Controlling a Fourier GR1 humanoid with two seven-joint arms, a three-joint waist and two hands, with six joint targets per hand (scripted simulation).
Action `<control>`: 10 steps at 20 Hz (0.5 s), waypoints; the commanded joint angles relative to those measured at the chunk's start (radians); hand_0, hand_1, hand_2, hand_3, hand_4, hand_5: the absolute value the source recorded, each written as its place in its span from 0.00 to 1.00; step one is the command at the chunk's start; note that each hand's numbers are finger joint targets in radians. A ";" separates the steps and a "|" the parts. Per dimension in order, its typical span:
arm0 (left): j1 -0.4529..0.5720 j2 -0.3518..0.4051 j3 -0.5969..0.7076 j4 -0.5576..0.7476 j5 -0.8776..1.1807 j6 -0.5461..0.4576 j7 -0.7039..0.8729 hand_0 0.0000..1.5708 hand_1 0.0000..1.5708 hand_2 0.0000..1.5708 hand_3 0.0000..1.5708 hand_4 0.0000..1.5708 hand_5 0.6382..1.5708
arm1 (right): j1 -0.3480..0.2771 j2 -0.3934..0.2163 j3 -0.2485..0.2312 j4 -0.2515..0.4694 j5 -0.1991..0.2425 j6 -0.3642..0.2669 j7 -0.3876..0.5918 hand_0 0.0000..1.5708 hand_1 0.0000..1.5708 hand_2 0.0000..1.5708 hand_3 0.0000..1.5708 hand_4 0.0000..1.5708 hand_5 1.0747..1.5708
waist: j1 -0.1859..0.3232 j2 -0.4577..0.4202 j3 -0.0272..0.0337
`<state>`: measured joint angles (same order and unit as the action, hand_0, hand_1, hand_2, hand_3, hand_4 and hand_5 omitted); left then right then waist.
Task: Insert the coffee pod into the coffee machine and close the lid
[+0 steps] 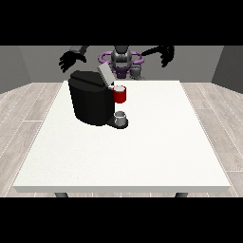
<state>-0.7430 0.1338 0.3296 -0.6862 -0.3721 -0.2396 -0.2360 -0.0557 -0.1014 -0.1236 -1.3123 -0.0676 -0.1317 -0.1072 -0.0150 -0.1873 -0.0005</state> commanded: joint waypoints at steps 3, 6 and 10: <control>0.124 -0.040 0.037 -0.021 0.076 -0.020 -0.014 0.00 0.00 0.00 0.00 0.06 1.00 | -0.047 -0.020 0.073 -0.104 0.026 0.035 0.105 0.00 0.00 0.00 0.00 0.18 1.00 | 0.038 -0.072 -0.0004; 0.182 -0.085 0.033 -0.040 0.090 0.013 -0.010 0.00 0.00 0.00 0.00 0.00 1.00 | -0.049 -0.053 0.072 -0.148 0.003 0.093 0.106 0.00 0.00 0.00 0.00 0.00 1.00 | 0.036 -0.080 0.0001; 0.189 -0.059 0.049 -0.105 0.149 -0.025 -0.008 0.00 0.00 0.00 0.00 0.00 1.00 | -0.147 -0.081 0.044 -0.190 -0.039 0.118 0.170 0.00 0.00 0.00 0.00 0.00 1.00 | 0.059 -0.036 0.0003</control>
<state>-0.5823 0.0689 0.3682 -0.7439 -0.2621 -0.2598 -0.2301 -0.1425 -0.1590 -0.0746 -1.4529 -0.0804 -0.0486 0.0213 0.0408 -0.2532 -0.0003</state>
